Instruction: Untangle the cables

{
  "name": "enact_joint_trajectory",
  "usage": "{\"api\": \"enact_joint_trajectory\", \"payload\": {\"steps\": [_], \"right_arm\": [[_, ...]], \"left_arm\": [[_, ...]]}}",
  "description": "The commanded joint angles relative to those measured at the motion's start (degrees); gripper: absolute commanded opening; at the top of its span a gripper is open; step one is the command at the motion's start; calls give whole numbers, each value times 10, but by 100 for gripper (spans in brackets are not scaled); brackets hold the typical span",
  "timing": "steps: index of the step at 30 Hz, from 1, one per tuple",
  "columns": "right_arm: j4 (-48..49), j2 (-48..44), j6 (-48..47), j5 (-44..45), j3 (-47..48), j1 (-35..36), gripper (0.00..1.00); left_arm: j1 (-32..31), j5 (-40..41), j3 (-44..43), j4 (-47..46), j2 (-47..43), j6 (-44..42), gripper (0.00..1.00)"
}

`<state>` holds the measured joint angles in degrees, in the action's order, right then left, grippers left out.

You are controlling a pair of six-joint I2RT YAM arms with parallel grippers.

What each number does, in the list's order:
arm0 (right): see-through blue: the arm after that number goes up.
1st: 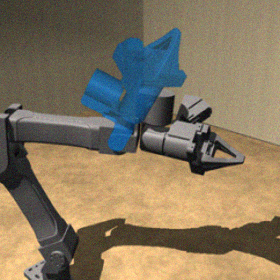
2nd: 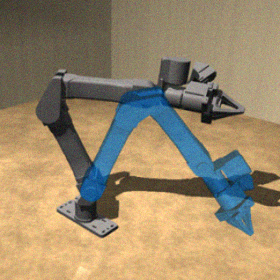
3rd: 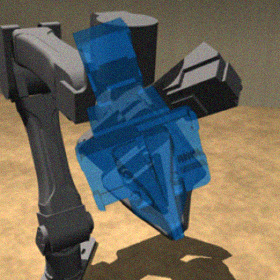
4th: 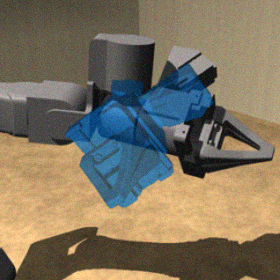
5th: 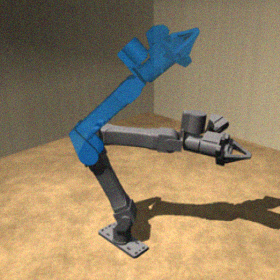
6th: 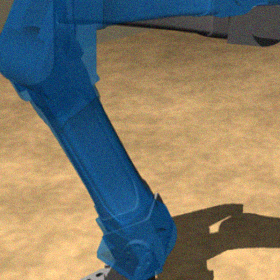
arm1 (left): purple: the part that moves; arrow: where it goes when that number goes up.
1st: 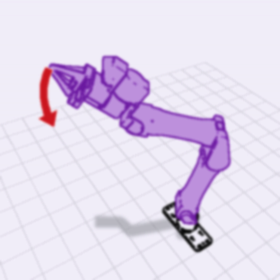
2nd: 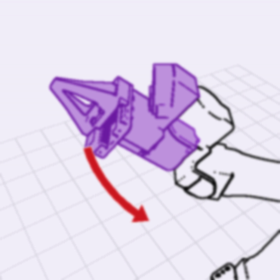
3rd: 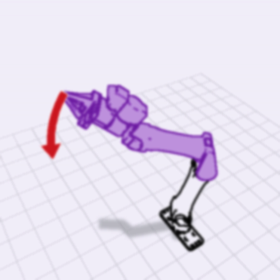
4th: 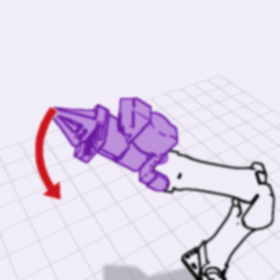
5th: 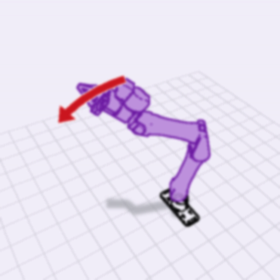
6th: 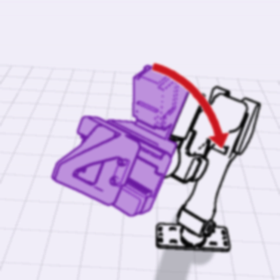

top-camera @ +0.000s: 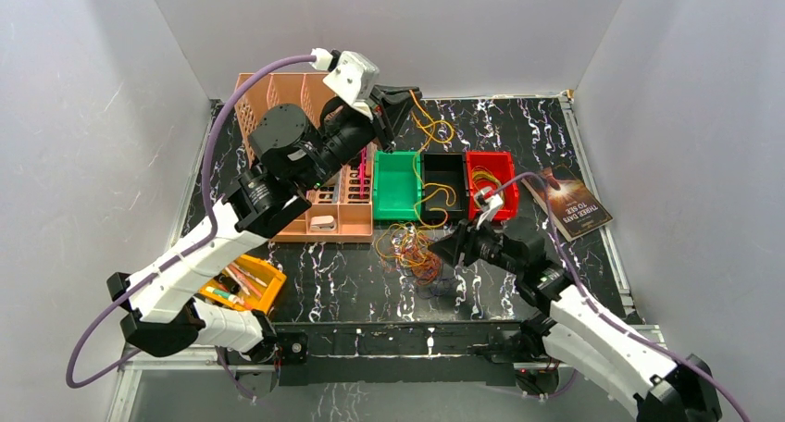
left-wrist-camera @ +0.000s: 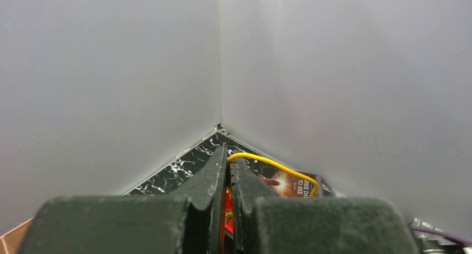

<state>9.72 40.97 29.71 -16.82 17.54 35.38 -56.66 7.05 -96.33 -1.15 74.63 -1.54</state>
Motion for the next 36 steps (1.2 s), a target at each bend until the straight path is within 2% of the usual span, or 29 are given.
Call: {"api": "enact_joint_trajectory", "payload": {"steps": [1,8,17,21,26,29,36], "right_arm": [[-92,-57,-49,27,82,2,60],[-117,-115,-60,69,127,1,65],[-122,-155,-105,84,215,2,75],[-117,-148,-135,46,256,2,82],[-110,-106,-158,-56,316,2,86],[-92,-81,-150,-76,336,2,88],[50,-20,-117,-97,307,2,89]], "left_arm": [[4,20,-40,7,4,-37,0],[4,28,-28,7,5,-43,0],[4,41,34,-18,-24,-43,0],[4,43,45,-19,-32,-42,0],[4,43,50,-17,-34,-40,0],[4,32,53,-15,-33,-37,0],[4,10,62,-12,-26,-31,0]]}}
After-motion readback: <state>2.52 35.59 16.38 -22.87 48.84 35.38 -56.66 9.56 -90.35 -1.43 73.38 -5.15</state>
